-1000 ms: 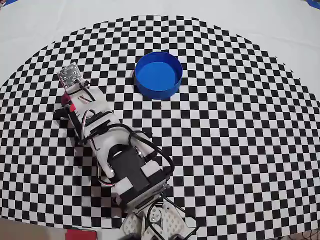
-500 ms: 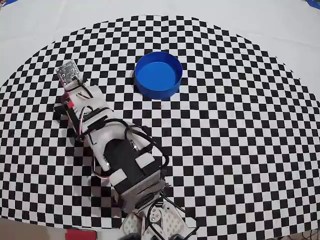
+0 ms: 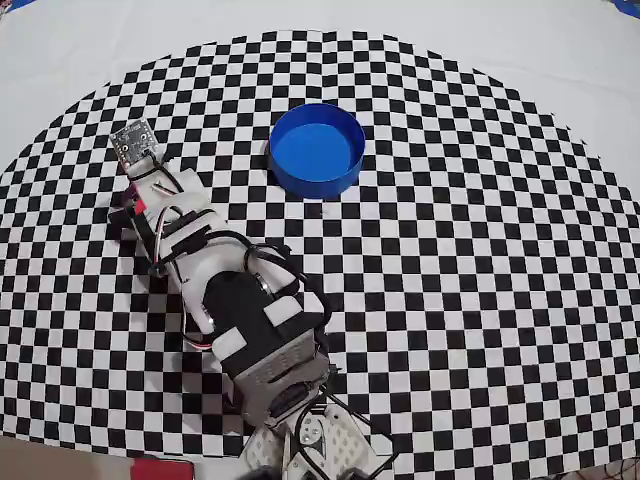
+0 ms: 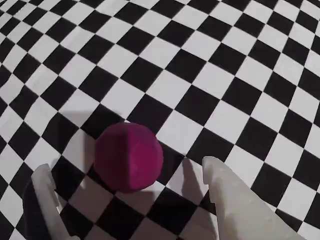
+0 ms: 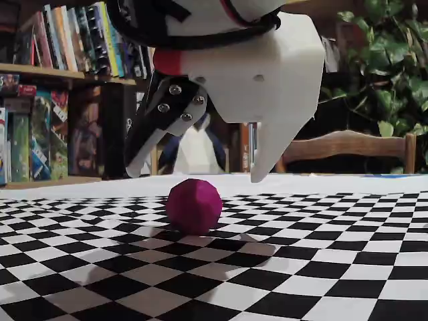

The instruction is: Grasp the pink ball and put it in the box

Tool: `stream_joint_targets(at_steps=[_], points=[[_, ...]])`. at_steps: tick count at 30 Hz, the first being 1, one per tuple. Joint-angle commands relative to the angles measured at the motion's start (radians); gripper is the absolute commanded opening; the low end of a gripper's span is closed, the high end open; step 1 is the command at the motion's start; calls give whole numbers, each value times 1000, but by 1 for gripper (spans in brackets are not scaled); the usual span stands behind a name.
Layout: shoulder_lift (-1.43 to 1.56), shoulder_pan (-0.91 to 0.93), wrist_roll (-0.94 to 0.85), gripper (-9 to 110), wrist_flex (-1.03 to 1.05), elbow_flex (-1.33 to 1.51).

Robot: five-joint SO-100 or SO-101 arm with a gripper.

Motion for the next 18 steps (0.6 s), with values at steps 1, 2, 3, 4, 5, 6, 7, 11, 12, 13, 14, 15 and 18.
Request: stream_joint_targets(at_steps=[1, 2, 3, 4, 5, 6, 7, 11, 12, 13, 14, 15, 18], points=[[2, -8, 5, 35, 5, -38], [-2, -9, 5, 35, 5, -41], [-5, -9, 5, 35, 5, -43], [-6, -11, 5, 35, 5, -44], [-8, -11, 5, 35, 5, -46], [-9, -12, 5, 35, 5, -46], [-11, -12, 5, 35, 5, -46], [-18, -12, 5, 35, 5, -48], [-20, -12, 5, 35, 5, -49], [-21, -12, 5, 35, 5, -49], [-23, -12, 5, 35, 5, -49], [-25, -12, 5, 35, 5, -49], [-29, -12, 5, 35, 5, -52]])
